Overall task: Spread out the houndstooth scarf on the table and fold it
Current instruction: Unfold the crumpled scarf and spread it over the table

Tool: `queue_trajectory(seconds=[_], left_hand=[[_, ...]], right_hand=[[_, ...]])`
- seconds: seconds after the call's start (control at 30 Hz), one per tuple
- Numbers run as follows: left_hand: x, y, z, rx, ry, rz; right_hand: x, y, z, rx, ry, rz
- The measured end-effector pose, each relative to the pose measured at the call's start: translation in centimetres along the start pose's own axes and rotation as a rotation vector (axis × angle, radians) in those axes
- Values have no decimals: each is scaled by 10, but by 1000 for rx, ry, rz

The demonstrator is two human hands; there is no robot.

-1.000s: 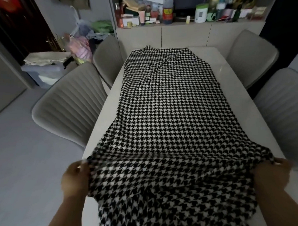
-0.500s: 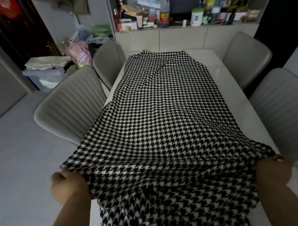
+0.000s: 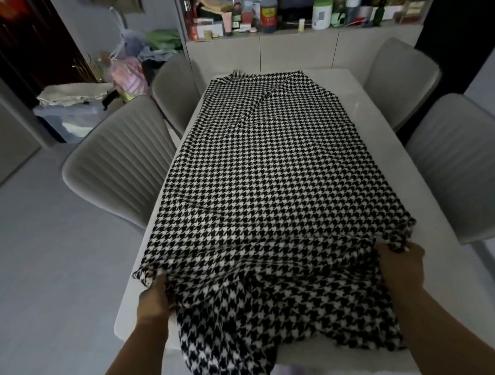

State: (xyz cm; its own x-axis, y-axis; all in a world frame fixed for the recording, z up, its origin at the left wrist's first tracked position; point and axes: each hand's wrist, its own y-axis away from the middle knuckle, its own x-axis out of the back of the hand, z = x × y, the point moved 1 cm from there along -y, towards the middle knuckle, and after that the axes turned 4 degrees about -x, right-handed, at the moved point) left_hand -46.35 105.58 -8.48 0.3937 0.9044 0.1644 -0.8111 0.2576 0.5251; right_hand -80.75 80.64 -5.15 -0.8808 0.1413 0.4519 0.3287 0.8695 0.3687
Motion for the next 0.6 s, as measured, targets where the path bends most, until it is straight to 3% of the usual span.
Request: queue_trajectory(seconds=[0.13,0.23,0.37,0.53,0.6], left_hand=[[4,24,-23,-55,-196,-175],[-1,58,-26,-75,-201,-372],[12,73,-37,-134,-155,-445],[62,81,-13,-38,-262,-680],[86,79,-6,38,-364,-697]], right_hand=[[7,28,32,-135,-19,-9],[5,54,55,-194,-26,-82],[9,79,71,-45,29,-127],[60,70,74,14,123,23],[80,68,78,39,257,65]])
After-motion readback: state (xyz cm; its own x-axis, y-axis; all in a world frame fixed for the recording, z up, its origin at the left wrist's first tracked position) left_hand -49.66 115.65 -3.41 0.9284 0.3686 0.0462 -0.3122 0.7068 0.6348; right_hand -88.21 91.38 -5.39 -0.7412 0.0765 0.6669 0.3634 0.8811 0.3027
